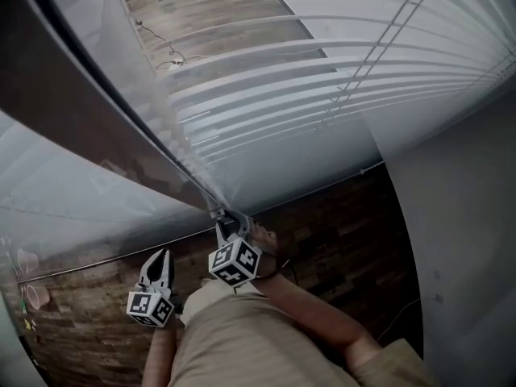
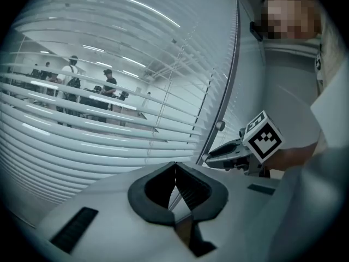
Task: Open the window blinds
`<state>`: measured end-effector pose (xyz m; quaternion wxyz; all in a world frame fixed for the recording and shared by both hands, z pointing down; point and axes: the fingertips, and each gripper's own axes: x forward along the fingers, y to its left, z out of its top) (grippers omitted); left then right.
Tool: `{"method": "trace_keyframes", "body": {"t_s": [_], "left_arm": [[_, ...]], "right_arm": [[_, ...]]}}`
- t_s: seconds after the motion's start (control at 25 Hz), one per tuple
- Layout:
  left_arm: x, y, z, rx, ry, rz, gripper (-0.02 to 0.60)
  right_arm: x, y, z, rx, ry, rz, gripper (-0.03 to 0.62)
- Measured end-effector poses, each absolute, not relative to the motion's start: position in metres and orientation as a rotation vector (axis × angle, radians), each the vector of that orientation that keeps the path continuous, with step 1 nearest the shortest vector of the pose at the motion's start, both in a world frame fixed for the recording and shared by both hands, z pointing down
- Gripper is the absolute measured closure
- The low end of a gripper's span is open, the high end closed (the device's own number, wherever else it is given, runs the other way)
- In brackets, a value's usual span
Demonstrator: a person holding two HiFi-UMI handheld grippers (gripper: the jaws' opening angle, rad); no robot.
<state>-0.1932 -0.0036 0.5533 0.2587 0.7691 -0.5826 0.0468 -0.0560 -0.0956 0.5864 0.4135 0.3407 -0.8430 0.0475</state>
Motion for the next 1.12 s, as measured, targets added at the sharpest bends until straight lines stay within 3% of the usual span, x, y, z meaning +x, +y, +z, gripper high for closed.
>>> {"method": "trace_keyframes", "body": {"t_s": [0.08, 0.16, 0.24, 0.44, 0.48, 0.52, 0.56, 0.72, 0.92, 0.96, 1.04, 1.12], "left_arm": [[-0.191, -0.004, 0.552, 2.097, -1.567, 0.133, 0.569], [-0.190, -0.005, 0.550, 2.109, -1.560, 0.139, 0.569], [-0.192, -0.004, 0.549, 2.111, -1.560, 0.144, 0.569], [-0.196, -0.003, 0.547, 2.103, -1.572, 0.146, 0.569], [-0.196, -0.003, 0.547, 2.101, -1.576, 0.146, 0.569], [-0.197, -0.002, 0.546, 2.101, -1.579, 0.148, 0.569], [-0.197, -0.002, 0.545, 2.102, -1.582, 0.150, 0.569], [-0.197, -0.002, 0.545, 2.097, -1.586, 0.155, 0.569], [-0.190, -0.001, 0.546, 2.100, -1.577, 0.150, 0.569], [-0.188, -0.001, 0.545, 2.104, -1.575, 0.148, 0.569], [-0.185, -0.001, 0.544, 2.111, -1.570, 0.146, 0.569], [-0.183, 0.000, 0.545, 2.113, -1.564, 0.146, 0.569]], "right_arm": [[-0.054, -0.092, 0.586, 0.829, -2.243, 0.339, 0.467], [-0.049, -0.086, 0.584, 0.804, -2.366, 0.644, 0.398], [-0.043, -0.088, 0.583, 0.816, -2.447, 0.951, 0.375], [-0.045, -0.099, 0.581, 0.756, -2.464, 1.684, 0.377], [-0.045, -0.101, 0.582, 0.753, -2.448, 1.753, 0.398], [-0.045, -0.102, 0.584, 0.759, -2.439, 1.787, 0.460], [-0.045, -0.103, 0.585, 0.766, -2.440, 1.789, 0.465], [-0.046, -0.101, 0.586, 0.845, -2.428, 1.349, 0.470], [-0.051, -0.095, 0.583, 0.875, -2.129, 0.097, 0.477], [-0.050, -0.095, 0.583, 0.865, -2.063, -0.073, 0.510], [-0.048, -0.094, 0.585, 0.859, -2.051, -0.132, 0.534], [-0.046, -0.094, 0.587, 0.853, -2.130, 0.030, 0.534]]}}
